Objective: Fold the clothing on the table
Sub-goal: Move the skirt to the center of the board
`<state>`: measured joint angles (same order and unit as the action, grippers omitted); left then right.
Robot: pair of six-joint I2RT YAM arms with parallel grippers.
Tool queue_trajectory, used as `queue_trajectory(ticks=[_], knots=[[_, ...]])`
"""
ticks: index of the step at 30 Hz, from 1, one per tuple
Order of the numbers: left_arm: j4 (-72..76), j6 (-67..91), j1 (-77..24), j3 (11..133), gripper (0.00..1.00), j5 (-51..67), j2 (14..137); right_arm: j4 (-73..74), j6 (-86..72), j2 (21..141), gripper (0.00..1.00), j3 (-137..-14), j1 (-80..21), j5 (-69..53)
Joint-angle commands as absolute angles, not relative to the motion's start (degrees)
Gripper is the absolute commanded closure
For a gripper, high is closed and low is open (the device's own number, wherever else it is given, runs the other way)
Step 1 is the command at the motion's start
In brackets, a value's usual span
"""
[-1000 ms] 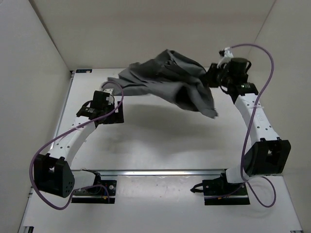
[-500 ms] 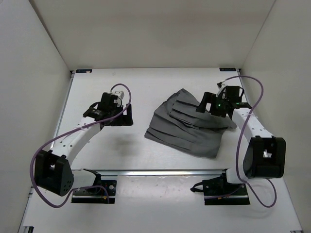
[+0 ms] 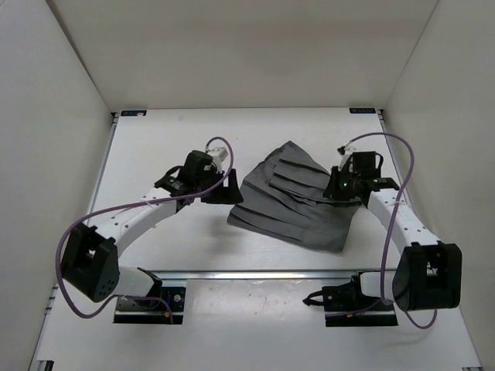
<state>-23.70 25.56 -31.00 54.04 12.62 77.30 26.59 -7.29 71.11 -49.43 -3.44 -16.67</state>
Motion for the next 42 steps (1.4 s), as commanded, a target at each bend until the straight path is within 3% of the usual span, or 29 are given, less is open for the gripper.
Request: queue_trajectory(ticks=[1, 4, 17, 23, 29, 32, 35, 36, 38, 41, 42], knots=[[-18.4, 27.7, -35.1, 56.8, 0.16, 15.6, 79.9, 27.2, -6.7, 74.1, 1.00, -46.8, -6.7, -18.5], [-17.3, 28.6, -35.8, 57.7, 0.23, 16.0, 81.6, 25.3, -6.9, 78.3, 1.00, -46.3, -11.8, -18.0], [-19.5, 28.0, -31.1, 52.7, 0.18, 12.0, 73.8, 19.7, -7.8, 100.4, 1.00, -61.5, -27.8, -20.5], [-23.0, 27.4, -27.0, 49.9, 0.16, 9.1, 67.3, 20.6, -6.2, 114.1, 1.00, -82.6, -33.6, -24.3], [-25.6, 27.8, -23.1, 46.6, 0.14, 9.1, 60.5, 31.4, -5.0, 127.2, 1.00, -108.6, -36.6, -22.9], [-25.2, 27.5, -23.9, 45.9, 0.15, 8.7, 59.8, 35.2, -8.0, 127.7, 1.00, -117.4, -31.9, -22.8], [-22.1, 27.5, -25.6, 46.0, 0.13, 11.1, 61.3, 38.6, -7.2, 122.9, 1.00, -118.0, -28.0, -19.1], [-19.7, 27.8, -26.4, 45.4, 0.14, 12.7, 62.1, 38.8, -6.6, 119.5, 0.98, -117.8, -26.4, -17.6], [-15.7, 27.8, -27.9, 45.9, 0.15, 14.8, 64.8, 38.1, -5.9, 113.8, 0.82, -112.9, -23.1, -15.4], [-11.8, 26.7, -31.6, 49.0, 0.13, 17.8, 74.0, 32.7, -5.6, 100.9, 0.49, -101.6, -19.5, -12.6], [-11.1, 26.1, -32.4, 50.5, 0.12, 17.9, 75.5, 30.8, -5.5, 98.9, 0.44, -96.1, -18.4, -11.5]])
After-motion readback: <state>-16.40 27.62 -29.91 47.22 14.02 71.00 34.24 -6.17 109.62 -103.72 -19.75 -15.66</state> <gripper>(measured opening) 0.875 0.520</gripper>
